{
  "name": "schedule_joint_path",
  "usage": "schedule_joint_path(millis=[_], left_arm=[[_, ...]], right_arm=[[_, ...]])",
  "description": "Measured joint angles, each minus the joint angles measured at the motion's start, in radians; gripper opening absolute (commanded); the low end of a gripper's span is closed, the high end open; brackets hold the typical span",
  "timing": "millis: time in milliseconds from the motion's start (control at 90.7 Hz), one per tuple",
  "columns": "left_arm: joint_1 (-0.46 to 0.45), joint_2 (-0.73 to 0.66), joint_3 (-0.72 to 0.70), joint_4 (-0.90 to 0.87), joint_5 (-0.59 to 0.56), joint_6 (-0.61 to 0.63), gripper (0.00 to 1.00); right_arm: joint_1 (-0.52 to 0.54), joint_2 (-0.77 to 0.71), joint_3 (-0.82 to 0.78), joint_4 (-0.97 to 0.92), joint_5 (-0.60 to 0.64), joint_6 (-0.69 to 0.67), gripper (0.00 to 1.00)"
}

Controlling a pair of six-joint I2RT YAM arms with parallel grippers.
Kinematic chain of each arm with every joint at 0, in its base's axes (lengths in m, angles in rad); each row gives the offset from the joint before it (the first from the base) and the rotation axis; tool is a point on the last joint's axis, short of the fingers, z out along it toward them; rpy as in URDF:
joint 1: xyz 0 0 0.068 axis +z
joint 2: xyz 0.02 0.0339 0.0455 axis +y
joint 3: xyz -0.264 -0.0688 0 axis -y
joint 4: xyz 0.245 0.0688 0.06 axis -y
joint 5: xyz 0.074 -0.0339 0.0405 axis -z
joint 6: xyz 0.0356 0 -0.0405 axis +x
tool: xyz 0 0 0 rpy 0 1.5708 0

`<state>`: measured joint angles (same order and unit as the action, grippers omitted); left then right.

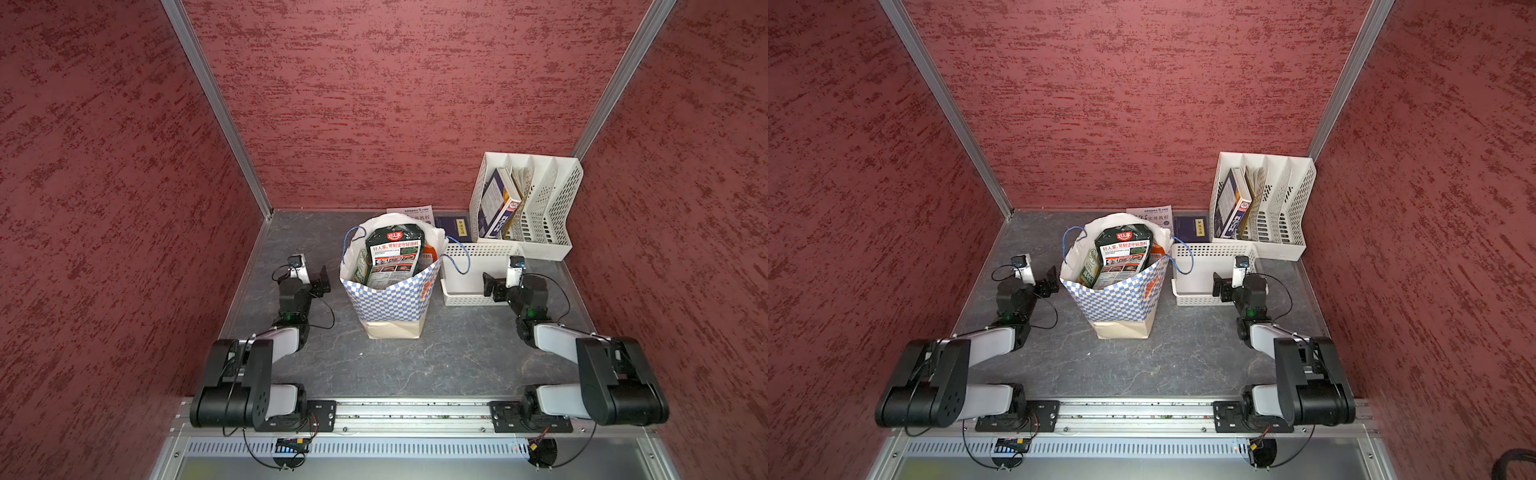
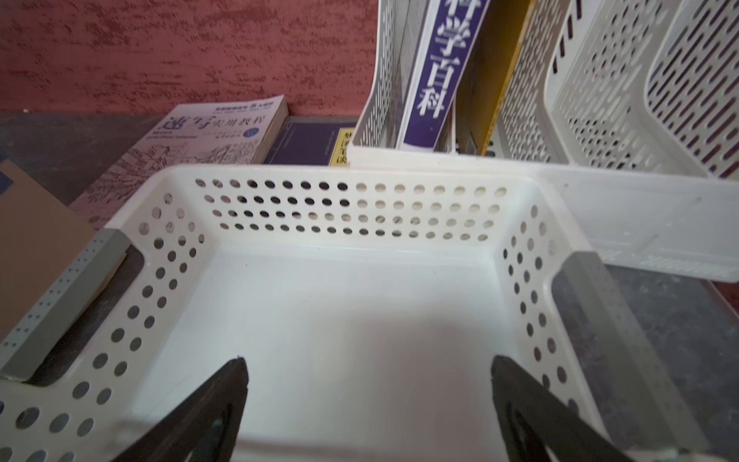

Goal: Place the condiment packets inside the bag
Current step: Reset both arms

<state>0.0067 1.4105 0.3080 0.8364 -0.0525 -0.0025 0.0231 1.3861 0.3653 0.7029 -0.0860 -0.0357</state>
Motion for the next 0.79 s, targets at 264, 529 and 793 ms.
schedule_joint_path(millis=[264, 529, 793], left_arm=[[0.0, 0.12, 0.012, 0.098, 0.032, 0.011, 1.0], [0.025, 0.119, 0.063, 0.078, 0.044, 0.006, 1.0], [0.016, 0.119, 0.063, 0.065, 0.043, 0.007, 1.0]], right_arm=[[0.008, 0.152, -0.004, 0.18, 0.031, -0.013, 0.99], [-0.005, 0.154, 0.019, 0.175, 0.049, 0.005, 0.99], [-0.005, 0.154, 0.019, 0.175, 0.05, 0.006, 0.99]])
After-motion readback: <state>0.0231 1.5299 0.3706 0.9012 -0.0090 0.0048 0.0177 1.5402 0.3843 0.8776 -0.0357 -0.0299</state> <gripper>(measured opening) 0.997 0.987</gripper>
